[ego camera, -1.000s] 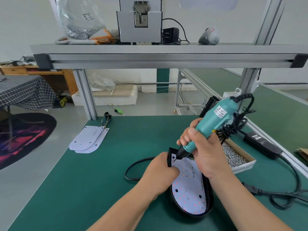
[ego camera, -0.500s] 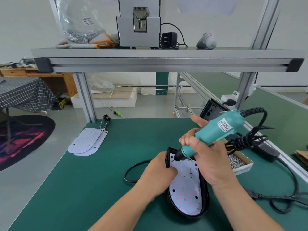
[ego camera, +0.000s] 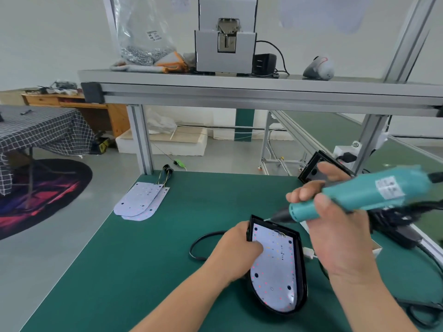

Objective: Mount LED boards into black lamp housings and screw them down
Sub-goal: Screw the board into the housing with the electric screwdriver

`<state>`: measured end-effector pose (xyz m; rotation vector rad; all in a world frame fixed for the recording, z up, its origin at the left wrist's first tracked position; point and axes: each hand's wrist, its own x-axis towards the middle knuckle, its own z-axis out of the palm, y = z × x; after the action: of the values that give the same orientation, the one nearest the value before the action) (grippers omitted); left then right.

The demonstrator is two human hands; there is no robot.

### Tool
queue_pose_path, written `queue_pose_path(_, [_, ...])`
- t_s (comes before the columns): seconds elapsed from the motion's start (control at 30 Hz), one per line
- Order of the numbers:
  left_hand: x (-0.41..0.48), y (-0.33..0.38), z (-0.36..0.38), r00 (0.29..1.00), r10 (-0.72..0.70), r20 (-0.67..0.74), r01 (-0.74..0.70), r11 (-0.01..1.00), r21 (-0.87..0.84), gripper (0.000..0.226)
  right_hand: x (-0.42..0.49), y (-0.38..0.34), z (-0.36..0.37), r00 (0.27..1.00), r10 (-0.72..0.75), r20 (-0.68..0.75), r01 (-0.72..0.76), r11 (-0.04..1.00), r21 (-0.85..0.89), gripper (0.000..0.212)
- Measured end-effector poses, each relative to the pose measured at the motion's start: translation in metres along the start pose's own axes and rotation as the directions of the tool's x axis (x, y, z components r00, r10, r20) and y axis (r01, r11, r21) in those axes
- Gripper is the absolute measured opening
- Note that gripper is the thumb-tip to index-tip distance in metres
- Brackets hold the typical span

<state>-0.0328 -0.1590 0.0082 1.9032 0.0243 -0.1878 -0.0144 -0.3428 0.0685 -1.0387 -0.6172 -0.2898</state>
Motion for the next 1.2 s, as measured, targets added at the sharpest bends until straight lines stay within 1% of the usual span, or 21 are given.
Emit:
queue_pose_path(0.07, [0.001, -0.001, -0.002, 1.000, -0.014, -0.001, 0.014, 1.000, -0.016, 0.035, 0.002, 0.000, -0.008, 0.991, 0.052, -0.120, -0.052, 0.999, 0.008, 0.037])
queue_pose_path(0.13, [0.003, -0.002, -0.005, 1.000, -0.016, 0.006, 0.016, 0.999, -0.029, 0.035, 0.004, 0.002, -0.018, 0.961, 0.144, -0.238, -0.143, 0.990, 0.020, 0.032])
queue_pose_path(0.2, [0.005, -0.002, -0.010, 1.000, -0.022, -0.004, 0.022, 0.999, -0.036, 0.034, 0.008, 0.006, -0.026, 0.921, 0.231, -0.312, -0.236, 0.972, 0.023, 0.038])
queue_pose_path(0.27, [0.007, -0.002, -0.020, 0.999, -0.028, -0.040, 0.026, 0.998, -0.056, 0.034, 0.011, 0.009, -0.032, 0.890, 0.298, -0.347, -0.315, 0.949, 0.007, 0.046])
queue_pose_path(0.3, [0.008, -0.001, -0.025, 0.997, -0.033, -0.063, 0.029, 0.997, -0.065, 0.035, 0.011, 0.010, -0.035, 0.875, 0.328, -0.356, -0.352, 0.936, -0.001, 0.045])
queue_pose_path(0.4, [0.013, -0.003, -0.038, 0.985, -0.060, -0.165, 0.040, 0.992, -0.122, 0.042, 0.012, 0.010, -0.049, 0.829, 0.428, -0.360, -0.473, 0.880, -0.043, 0.028])
queue_pose_path(0.43, [0.014, -0.004, -0.041, 0.979, -0.077, -0.190, 0.048, 0.987, -0.153, 0.042, 0.013, 0.008, -0.055, 0.816, 0.453, -0.359, -0.508, 0.859, -0.068, 0.022])
queue_pose_path(0.47, [0.015, -0.005, -0.043, 0.974, -0.087, -0.211, 0.050, 0.983, -0.174, 0.035, 0.014, 0.004, -0.061, 0.806, 0.469, -0.362, -0.534, 0.840, -0.100, 0.019])
queue_pose_path(0.5, [0.015, -0.006, -0.043, 0.967, -0.087, -0.239, 0.044, 0.983, -0.178, 0.019, 0.016, 0.001, -0.068, 0.800, 0.474, -0.368, -0.551, 0.823, -0.137, 0.018])
queue_pose_path(0.53, [0.016, -0.007, -0.042, 0.961, -0.081, -0.263, 0.035, 0.984, -0.176, 0.008, 0.017, -0.004, -0.075, 0.797, 0.470, -0.379, -0.560, 0.810, -0.174, 0.017])
queue_pose_path(0.6, [0.021, -0.012, -0.041, 0.954, -0.074, -0.290, 0.021, 0.983, -0.183, 0.027, 0.020, -0.012, -0.090, 0.792, 0.440, -0.423, -0.567, 0.787, -0.244, 0.016])
queue_pose_path(0.7, [0.024, -0.016, -0.041, 0.938, -0.089, -0.335, 0.023, 0.981, -0.195, 0.035, 0.017, -0.023, -0.117, 0.775, 0.400, -0.490, -0.604, 0.698, -0.384, 0.020])
queue_pose_path(0.83, [0.026, -0.019, -0.045, 0.944, -0.116, -0.308, 0.023, 0.957, -0.289, 0.026, 0.006, -0.043, -0.155, 0.777, 0.364, -0.514, -0.627, 0.532, -0.570, 0.018])
queue_pose_path(0.87, [0.025, -0.020, -0.046, 0.947, -0.111, -0.301, 0.017, 0.955, -0.297, 0.025, 0.004, -0.048, -0.162, 0.784, 0.343, -0.517, -0.620, 0.479, -0.621, 0.019])
queue_pose_path(0.93, [0.026, -0.022, -0.046, 0.954, -0.101, -0.281, 0.013, 0.954, -0.299, 0.027, -0.001, -0.056, -0.171, 0.802, 0.312, -0.509, -0.595, 0.343, -0.727, 0.023])
queue_pose_path(1.0, [0.025, -0.021, -0.047, 0.959, -0.096, -0.266, 0.015, 0.957, -0.290, 0.028, -0.006, -0.059, -0.175, 0.807, 0.314, -0.500, -0.575, 0.224, -0.787, 0.029])
queue_pose_path(1.07, [0.024, -0.020, -0.047, 0.963, -0.098, -0.250, 0.022, 0.957, -0.290, 0.025, -0.009, -0.057, -0.177, 0.803, 0.338, -0.491, -0.559, 0.144, -0.816, 0.030])
queue_pose_path(1.1, [0.023, -0.019, -0.048, 0.963, -0.104, -0.247, 0.028, 0.956, -0.292, 0.026, -0.010, -0.054, -0.178, 0.800, 0.350, -0.488, -0.555, 0.120, -0.823, 0.028])
queue_pose_path(1.13, [0.023, -0.019, -0.048, 0.963, -0.109, -0.244, 0.034, 0.955, -0.293, 0.029, -0.010, -0.051, -0.179, 0.794, 0.361, -0.489, -0.559, 0.118, -0.821, 0.025])
queue_pose_path(1.2, [0.024, -0.020, -0.048, 0.965, -0.113, -0.239, 0.039, 0.956, -0.292, 0.035, -0.010, -0.049, -0.185, 0.767, 0.391, -0.509, -0.604, 0.168, -0.779, 0.017])
